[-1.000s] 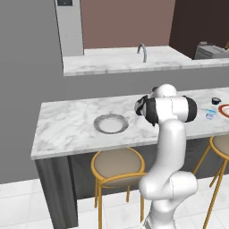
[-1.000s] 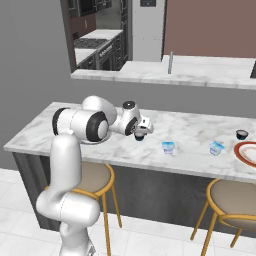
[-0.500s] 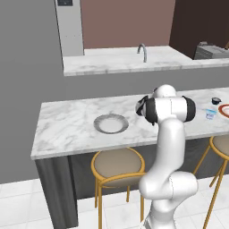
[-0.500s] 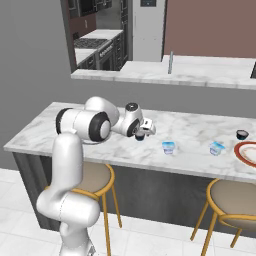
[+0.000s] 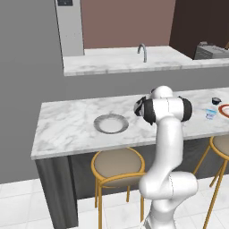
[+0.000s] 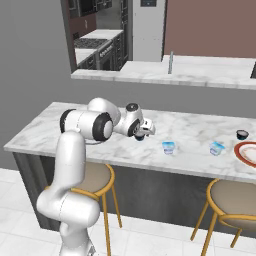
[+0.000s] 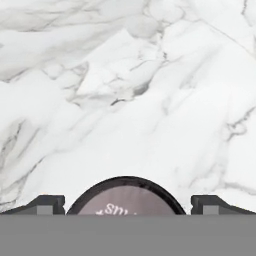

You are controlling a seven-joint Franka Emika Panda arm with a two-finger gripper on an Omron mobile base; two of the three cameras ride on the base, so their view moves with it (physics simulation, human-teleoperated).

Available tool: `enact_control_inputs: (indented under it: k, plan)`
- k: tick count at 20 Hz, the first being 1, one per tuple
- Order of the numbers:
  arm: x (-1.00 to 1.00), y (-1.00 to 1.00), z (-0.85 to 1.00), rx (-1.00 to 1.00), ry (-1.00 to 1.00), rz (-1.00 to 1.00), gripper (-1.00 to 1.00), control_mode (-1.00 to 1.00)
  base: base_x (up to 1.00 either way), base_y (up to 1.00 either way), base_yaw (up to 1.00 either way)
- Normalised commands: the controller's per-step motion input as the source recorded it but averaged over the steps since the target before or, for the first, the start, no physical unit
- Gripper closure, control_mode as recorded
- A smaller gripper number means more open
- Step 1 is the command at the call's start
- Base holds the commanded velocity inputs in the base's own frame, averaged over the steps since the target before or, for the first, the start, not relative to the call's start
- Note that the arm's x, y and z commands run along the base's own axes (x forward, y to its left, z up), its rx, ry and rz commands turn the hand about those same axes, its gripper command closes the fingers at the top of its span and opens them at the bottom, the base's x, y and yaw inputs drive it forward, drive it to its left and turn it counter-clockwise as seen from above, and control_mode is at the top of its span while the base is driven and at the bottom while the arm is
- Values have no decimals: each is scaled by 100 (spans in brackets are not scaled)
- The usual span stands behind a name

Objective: Place two yogurt containers on each plate.

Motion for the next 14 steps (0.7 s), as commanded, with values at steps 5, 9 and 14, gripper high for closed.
enact_control_inputs:
  k: [5,9,14]
  plan:
    - [0,-6,-35,0,1,0,-100,-100,0,0,0]
    - [0,-2,-16,0,0,0,-100,-100,0,0,0]
    - [-2,0,3,0,-1,0,100,-100,0,0,0]
